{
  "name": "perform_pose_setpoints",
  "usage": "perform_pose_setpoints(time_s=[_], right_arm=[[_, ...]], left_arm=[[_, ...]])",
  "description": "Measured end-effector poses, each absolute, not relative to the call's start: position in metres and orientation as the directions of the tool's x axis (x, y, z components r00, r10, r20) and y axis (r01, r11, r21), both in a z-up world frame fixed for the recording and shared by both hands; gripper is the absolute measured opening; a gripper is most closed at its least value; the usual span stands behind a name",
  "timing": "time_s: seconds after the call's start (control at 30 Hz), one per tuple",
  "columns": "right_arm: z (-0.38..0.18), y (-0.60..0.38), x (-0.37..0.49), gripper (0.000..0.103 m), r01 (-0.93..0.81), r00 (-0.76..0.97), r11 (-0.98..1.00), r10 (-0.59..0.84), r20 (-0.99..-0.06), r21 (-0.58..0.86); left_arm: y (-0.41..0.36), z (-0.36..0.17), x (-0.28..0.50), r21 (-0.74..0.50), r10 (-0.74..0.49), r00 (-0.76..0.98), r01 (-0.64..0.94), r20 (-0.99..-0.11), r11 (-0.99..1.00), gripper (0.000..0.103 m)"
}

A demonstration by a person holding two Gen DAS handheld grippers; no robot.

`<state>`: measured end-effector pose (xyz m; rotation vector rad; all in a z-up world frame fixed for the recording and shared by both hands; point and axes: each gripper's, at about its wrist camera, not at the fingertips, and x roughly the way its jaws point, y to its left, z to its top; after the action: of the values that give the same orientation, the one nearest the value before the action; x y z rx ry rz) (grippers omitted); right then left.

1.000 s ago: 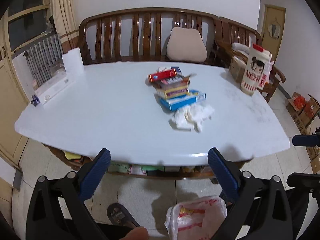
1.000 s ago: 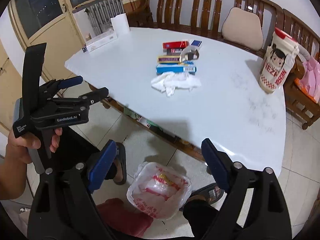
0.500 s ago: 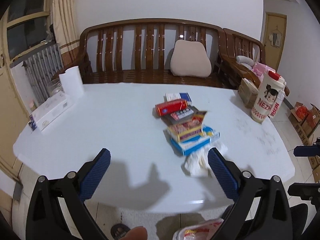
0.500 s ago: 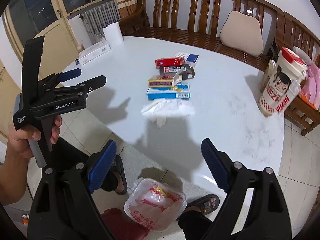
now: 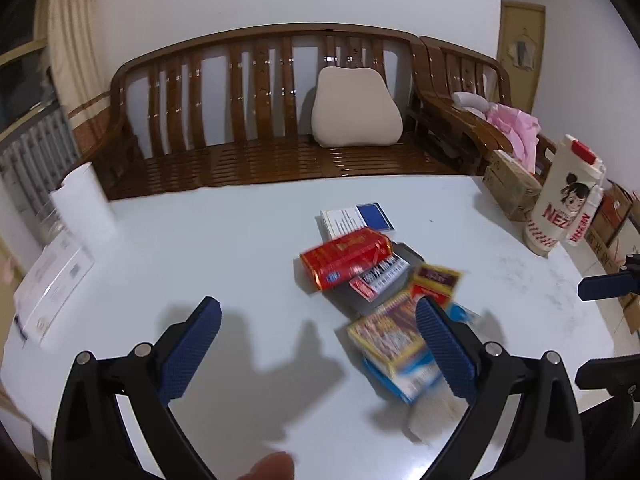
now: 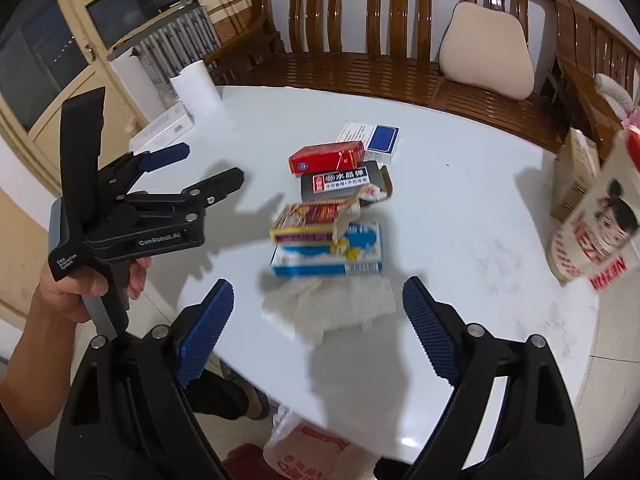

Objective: Collect trash
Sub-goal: 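Raise both tools back over the table toward the cigarette packs, then grasp the yellow cigarette box with the right gripper while the left grasps the red pack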

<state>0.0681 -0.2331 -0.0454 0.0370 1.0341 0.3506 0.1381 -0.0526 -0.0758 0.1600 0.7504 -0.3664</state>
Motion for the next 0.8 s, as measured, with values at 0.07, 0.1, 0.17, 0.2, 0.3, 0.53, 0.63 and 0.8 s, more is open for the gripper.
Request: perform_pose_setpoints(time_s=[0.07, 0.1, 0.17, 0.2, 0.3, 0.53, 0.63, 0.8], right_arm=[[-0.053, -0.23, 0.084, 0.084, -0.255, 0.455, 0.946, 0.302, -0.838, 0.202], [-0.056, -0.229, 0.09, 0.084, -0.249, 0.454, 0.947, 0.299, -0.839, 0.202], [-0.064, -0.227, 0.104, 0.084, -0.237, 0.449, 0.95, 0.291, -0.845, 0.202], [-0.069, -0.226, 0.11, 0.082, -0.232, 0.446, 0.951, 0.29, -0.847, 0.204], [-0.081, -0.222, 0.125, 0.078, -0.223, 0.433, 0.953, 0.285, -0.855, 0.204], [-0.105, -0.216, 0.148, 0.072, -0.213, 0.401, 0.951, 0.294, -0.868, 0.223], [-0.114, -0.214, 0.157, 0.07, -0.211, 0.384, 0.948, 0.304, -0.872, 0.238], [-0.121, -0.21, 0.166, 0.07, -0.208, 0.375, 0.944, 0.318, -0.871, 0.255]], left_arm=[[-0.057, -0.084, 0.154, 0.025, -0.278, 0.66, 0.41, -0.697, 0.912, 0.095], [-0.059, -0.088, 0.161, 0.027, -0.287, 0.655, 0.425, -0.699, 0.905, 0.095], [-0.063, -0.097, 0.174, 0.023, -0.301, 0.64, 0.446, -0.707, 0.895, 0.095], [-0.065, -0.102, 0.181, 0.027, -0.304, 0.633, 0.457, -0.712, 0.889, 0.095], [-0.072, -0.112, 0.195, 0.029, -0.323, 0.615, 0.492, -0.719, 0.87, 0.095], [-0.086, -0.13, 0.223, 0.031, -0.366, 0.557, 0.578, -0.745, 0.816, 0.095], [-0.092, -0.137, 0.233, 0.021, -0.396, 0.527, 0.62, -0.752, 0.785, 0.095], [-0.1, -0.146, 0.247, 0.001, -0.439, 0.472, 0.682, -0.765, 0.731, 0.095]])
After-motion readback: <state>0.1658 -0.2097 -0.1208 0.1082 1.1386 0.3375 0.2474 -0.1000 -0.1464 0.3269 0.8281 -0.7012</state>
